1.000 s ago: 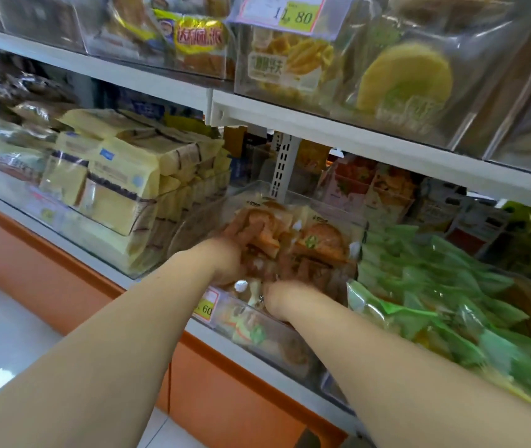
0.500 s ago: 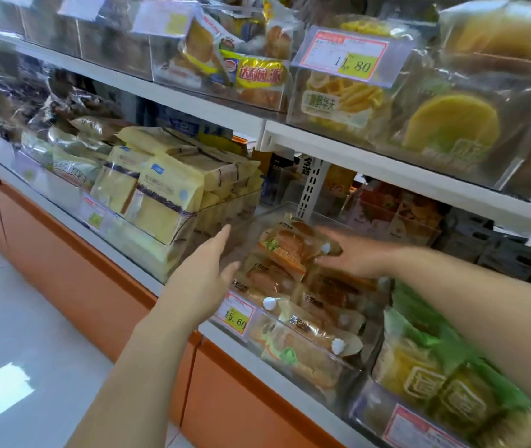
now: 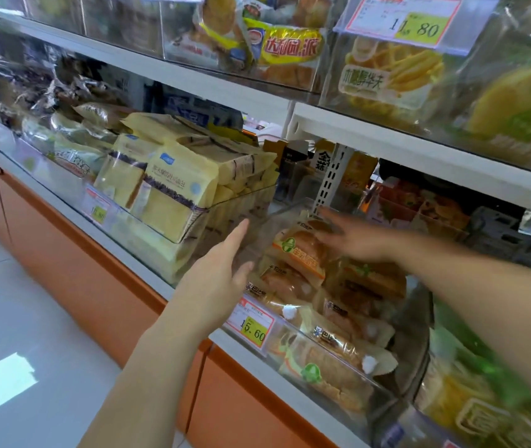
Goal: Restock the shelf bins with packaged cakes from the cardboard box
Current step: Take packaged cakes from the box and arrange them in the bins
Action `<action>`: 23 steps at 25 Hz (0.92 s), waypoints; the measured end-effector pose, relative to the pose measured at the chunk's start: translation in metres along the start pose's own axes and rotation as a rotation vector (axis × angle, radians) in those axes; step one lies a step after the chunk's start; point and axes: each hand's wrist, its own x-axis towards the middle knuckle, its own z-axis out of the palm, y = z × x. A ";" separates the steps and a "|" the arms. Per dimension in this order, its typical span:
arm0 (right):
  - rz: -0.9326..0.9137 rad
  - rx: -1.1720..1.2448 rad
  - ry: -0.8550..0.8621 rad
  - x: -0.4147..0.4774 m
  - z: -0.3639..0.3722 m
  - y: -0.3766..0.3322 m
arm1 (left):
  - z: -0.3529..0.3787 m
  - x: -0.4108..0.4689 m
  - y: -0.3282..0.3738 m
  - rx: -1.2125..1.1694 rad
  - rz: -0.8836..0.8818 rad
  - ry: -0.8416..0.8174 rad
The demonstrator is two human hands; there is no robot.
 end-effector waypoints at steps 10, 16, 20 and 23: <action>0.042 0.155 0.028 -0.003 -0.006 0.021 | 0.001 -0.001 0.001 -0.045 -0.066 -0.018; 0.224 -0.362 -0.182 -0.034 -0.009 0.057 | -0.002 -0.002 0.006 -0.027 -0.095 -0.024; 0.164 -0.511 -0.045 -0.031 0.006 0.053 | -0.001 -0.002 0.004 -0.031 -0.093 -0.024; 0.189 -0.513 -0.028 -0.029 0.009 0.055 | -0.002 -0.001 0.005 -0.026 -0.095 -0.020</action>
